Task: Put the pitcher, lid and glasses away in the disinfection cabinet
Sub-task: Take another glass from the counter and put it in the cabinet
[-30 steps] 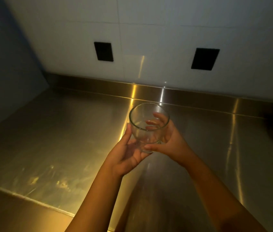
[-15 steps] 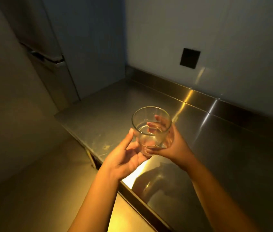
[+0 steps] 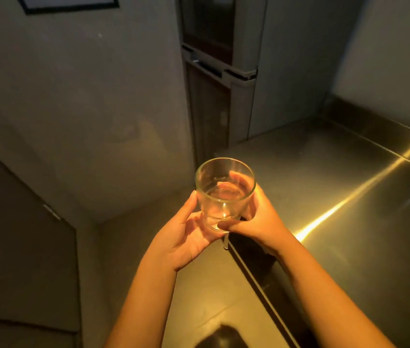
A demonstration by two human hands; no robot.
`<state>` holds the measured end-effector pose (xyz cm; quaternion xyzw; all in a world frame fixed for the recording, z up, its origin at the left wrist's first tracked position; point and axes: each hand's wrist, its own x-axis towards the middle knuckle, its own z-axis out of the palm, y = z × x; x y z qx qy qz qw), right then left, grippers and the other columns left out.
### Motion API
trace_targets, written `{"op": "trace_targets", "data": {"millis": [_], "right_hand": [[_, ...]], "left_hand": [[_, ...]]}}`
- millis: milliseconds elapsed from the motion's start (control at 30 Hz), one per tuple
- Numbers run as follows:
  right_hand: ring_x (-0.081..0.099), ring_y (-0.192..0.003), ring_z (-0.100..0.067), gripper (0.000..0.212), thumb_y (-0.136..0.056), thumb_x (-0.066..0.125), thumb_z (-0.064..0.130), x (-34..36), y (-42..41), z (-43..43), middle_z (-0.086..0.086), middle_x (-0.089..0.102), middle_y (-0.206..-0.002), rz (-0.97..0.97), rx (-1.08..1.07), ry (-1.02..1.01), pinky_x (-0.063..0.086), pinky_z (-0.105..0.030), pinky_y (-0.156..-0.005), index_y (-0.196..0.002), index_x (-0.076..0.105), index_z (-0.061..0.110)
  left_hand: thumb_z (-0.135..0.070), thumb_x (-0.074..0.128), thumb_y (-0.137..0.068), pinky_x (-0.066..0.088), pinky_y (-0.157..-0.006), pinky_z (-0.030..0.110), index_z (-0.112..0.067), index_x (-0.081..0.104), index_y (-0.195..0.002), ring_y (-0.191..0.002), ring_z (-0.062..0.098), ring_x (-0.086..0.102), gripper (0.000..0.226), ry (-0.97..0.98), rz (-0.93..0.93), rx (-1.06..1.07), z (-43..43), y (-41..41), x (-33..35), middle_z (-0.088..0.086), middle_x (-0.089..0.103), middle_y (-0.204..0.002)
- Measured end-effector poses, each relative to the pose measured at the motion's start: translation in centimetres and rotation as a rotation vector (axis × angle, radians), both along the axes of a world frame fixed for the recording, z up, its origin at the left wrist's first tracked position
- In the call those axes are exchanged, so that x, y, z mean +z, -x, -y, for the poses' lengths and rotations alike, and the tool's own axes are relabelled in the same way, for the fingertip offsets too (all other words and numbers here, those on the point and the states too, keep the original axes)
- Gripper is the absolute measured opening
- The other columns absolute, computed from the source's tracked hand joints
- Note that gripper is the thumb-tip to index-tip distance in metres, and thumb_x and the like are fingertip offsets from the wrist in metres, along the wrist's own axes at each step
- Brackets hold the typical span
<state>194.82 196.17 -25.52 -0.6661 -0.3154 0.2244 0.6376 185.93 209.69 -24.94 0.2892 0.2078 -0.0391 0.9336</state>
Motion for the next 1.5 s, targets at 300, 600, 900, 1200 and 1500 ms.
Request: {"op": "trace_targets", "data": {"millis": [300, 600, 900, 1200, 1500], "right_hand": [[0.052, -0.118, -0.005, 0.093, -0.055, 0.083, 0.012, -1.6, -0.1, -11.7, 0.003, 0.053, -0.127, 0.031, 0.234, 0.025, 0.044, -0.017, -0.094, -0.135, 0.035, 0.015], [0.055, -0.116, -0.009, 0.085, -0.054, 0.079, 0.028, -1.7, -9.8, -21.2, 0.003, 0.055, -0.124, 0.074, 0.249, -0.055, 0.045, -0.020, -0.093, -0.128, 0.038, 0.024], [0.055, -0.116, -0.010, 0.081, -0.056, 0.079, 0.028, -0.5, -21.6, -29.0, 0.008, 0.057, -0.119, 0.094, 0.257, -0.039, 0.044, -0.021, -0.094, -0.126, 0.039, 0.027], [0.054, -0.119, -0.015, 0.096, -0.046, 0.088, 0.036, -2.5, -25.8, -37.2, 0.002, 0.057, -0.123, 0.004, 0.283, 0.024, 0.044, -0.035, -0.100, -0.128, 0.038, 0.028], [0.054, -0.114, -0.002, 0.087, -0.056, 0.083, 0.016, -1.8, -28.3, -49.9, 0.009, 0.053, -0.126, -0.050, 0.133, 0.049, 0.048, -0.021, -0.090, -0.128, 0.037, 0.032]], "left_hand": [[-0.039, 0.055, -0.077, 0.057, -0.076, 0.041, -0.001, 0.045, -0.135, -0.106, 0.031, 0.062, 0.070, 0.035, -0.018, 0.243, -9.6, 2.7, -2.0, 0.023, 0.053, -0.131], [-0.037, 0.056, -0.082, 0.050, -0.091, 0.046, -0.002, 0.044, -0.136, -0.122, 0.035, 0.051, 0.065, 0.023, 0.012, 0.269, -18.9, -6.9, -2.7, 0.023, 0.051, -0.133], [-0.034, 0.082, -0.061, 0.051, -0.089, 0.046, -0.001, 0.053, -0.129, -0.110, 0.034, 0.059, 0.081, 0.004, 0.112, 0.248, -26.5, -18.3, -1.5, 0.025, 0.053, -0.130], [-0.040, 0.071, -0.070, 0.035, -0.105, 0.050, -0.003, 0.042, -0.138, -0.128, 0.035, 0.044, 0.082, 0.078, 0.026, 0.237, -34.9, -22.3, -3.6, 0.023, 0.047, -0.137], [-0.038, 0.058, -0.070, 0.048, -0.091, 0.044, 0.004, 0.057, -0.111, -0.103, 0.035, 0.062, 0.059, 0.028, -0.140, 0.144, -49.1, -27.1, -2.1, 0.025, 0.065, -0.108]]}}
